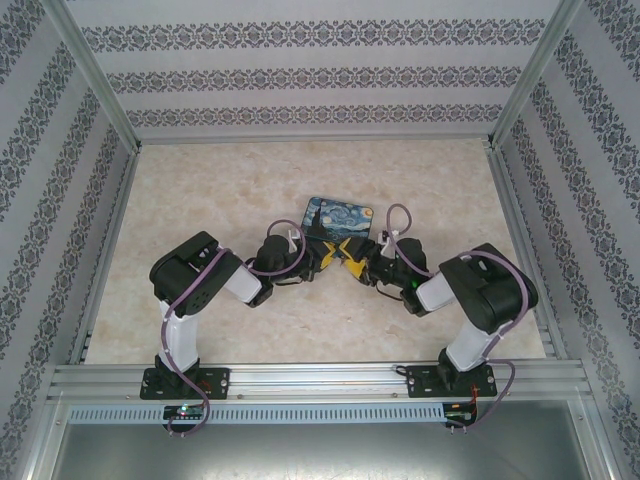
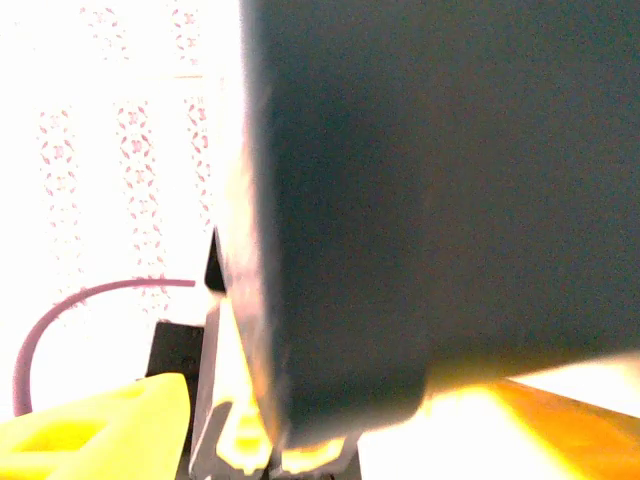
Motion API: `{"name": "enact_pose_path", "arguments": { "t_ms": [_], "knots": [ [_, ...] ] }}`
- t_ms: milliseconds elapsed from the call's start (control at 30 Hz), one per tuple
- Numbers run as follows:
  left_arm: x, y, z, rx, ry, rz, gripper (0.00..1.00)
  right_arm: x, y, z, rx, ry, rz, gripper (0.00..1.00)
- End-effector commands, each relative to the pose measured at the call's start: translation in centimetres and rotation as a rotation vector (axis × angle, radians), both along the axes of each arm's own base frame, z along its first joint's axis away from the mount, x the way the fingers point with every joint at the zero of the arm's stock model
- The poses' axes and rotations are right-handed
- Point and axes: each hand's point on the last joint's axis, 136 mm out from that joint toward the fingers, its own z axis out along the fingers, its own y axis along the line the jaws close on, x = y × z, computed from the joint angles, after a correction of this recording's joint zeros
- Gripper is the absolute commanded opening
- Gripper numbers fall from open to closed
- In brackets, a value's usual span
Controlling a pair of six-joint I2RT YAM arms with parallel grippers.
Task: Unlock the padlock with the key
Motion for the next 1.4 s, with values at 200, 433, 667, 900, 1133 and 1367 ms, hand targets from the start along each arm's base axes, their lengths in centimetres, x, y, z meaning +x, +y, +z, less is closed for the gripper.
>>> {"name": "enact_pose_path", "arguments": {
  "t_ms": [200, 433, 667, 900, 1133, 1367],
  "knots": [
    [1.0, -0.4, 0.5, 0.013, -0.048, -0.037, 0.00, -3.4, 0.2, 0.1, -0.083, -0.026, 0.147, 0.68],
    [1.4, -0.4, 0.4, 0.020, -0.027, -0.065, 0.00, -4.2, -1.9, 2.1, -0.556, -0.171, 0.207, 0.63],
    [1.7, -0.4, 0.4, 0.022, -0.020, -0.091, 0.00, -3.1, -3.8, 5.4, -1.080, -0.420, 0.278, 0.61],
    [1.6, -0.4, 0.4, 0.021, -0.016, -0.106, 0.00, -2.6, -1.9, 4.9, -1.412, -0.618, 0.410, 0.55],
    [1.7, -0.5, 0.6, 0.018, -0.017, -0.115, 0.00, -3.1, -0.2, 2.3, -1.530, -0.682, 0.513, 0.47],
    [1.8, -0.6, 0.8, 0.018, -0.020, -0.117, 0.00, -2.7, 0.9, 0.7, -1.541, -0.683, 0.547, 0.35]
  ]
}}
